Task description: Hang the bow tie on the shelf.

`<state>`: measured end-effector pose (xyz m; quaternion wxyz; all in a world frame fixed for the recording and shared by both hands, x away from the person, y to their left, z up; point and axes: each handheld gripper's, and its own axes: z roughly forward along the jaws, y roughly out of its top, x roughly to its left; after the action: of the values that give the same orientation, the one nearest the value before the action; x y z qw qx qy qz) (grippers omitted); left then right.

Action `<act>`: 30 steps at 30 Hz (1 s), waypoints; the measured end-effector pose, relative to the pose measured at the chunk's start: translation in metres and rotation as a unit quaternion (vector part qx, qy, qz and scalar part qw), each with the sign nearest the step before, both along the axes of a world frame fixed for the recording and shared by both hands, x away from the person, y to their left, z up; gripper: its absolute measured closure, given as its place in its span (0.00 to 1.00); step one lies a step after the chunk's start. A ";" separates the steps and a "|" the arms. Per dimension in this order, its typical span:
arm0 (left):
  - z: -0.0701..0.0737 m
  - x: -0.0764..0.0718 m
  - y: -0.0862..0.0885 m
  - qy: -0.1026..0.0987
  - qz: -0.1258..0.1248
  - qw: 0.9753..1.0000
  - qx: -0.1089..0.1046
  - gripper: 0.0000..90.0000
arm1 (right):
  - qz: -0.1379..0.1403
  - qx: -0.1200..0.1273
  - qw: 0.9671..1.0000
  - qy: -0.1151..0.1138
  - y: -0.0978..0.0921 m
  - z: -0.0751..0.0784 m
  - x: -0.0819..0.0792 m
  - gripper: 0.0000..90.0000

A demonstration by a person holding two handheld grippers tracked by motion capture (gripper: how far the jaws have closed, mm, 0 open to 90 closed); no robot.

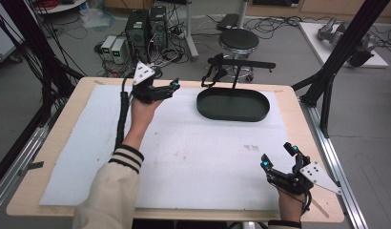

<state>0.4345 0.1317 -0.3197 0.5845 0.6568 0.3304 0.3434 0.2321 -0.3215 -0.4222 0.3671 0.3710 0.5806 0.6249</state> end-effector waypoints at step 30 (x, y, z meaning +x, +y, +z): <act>-0.096 -0.181 0.177 -0.026 0.135 0.989 -0.051 0.20 | -0.041 -0.022 0.999 0.016 0.008 -0.005 0.000 0.11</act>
<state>0.2532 0.3087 -0.4161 0.5741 0.5658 0.4178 0.4191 0.2316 -0.3134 -0.4272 0.3909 0.3967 0.5842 0.5904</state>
